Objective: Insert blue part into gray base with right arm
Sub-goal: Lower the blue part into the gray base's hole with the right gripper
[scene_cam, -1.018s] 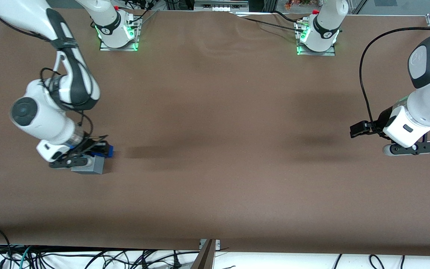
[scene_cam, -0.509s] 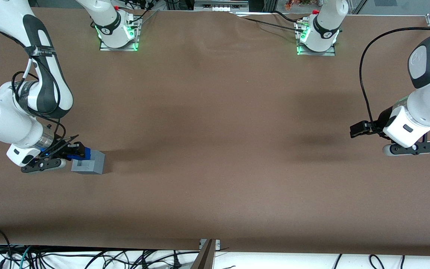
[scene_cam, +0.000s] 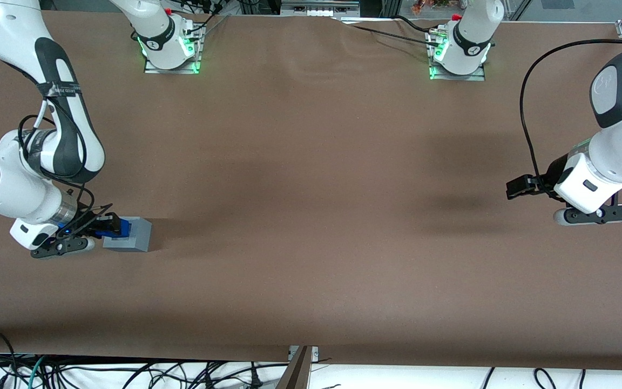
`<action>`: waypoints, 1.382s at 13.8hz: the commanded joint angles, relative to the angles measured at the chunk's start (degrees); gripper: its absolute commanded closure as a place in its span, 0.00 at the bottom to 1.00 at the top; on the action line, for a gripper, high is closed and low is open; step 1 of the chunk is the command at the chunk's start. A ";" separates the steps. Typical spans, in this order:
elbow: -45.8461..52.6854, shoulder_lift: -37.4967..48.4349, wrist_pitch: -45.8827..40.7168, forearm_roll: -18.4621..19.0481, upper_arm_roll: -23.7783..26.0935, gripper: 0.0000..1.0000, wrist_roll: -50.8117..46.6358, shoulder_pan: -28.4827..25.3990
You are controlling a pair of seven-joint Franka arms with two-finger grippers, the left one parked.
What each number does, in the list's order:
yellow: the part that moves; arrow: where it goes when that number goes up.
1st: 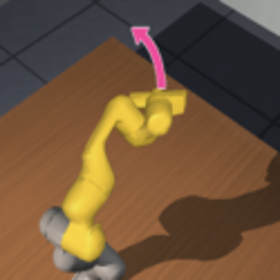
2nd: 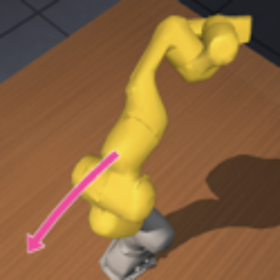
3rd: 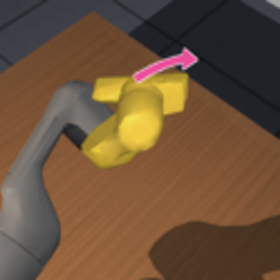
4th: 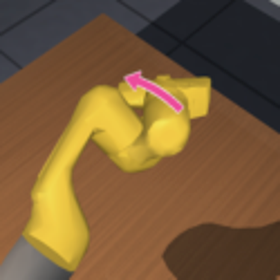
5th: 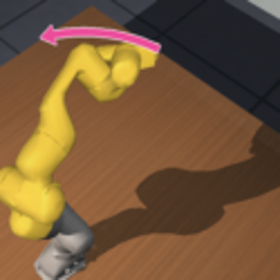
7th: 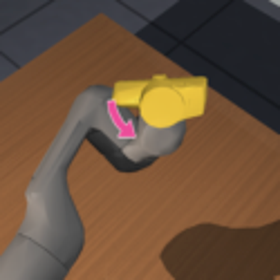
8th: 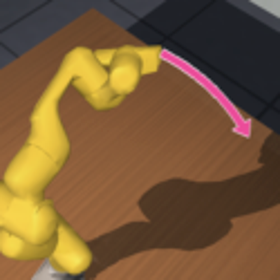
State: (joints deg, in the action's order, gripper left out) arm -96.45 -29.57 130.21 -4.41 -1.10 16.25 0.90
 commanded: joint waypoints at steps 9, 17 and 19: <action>1.44 -1.98 1.54 -0.95 0.75 0.86 -1.31 0.24; 1.35 -1.80 1.54 -0.60 1.36 0.85 -3.78 0.24; 1.26 -1.98 1.62 -0.68 1.36 0.42 -3.60 0.24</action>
State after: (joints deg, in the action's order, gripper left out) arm -96.21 -31.00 131.84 -4.42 -0.28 12.95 0.88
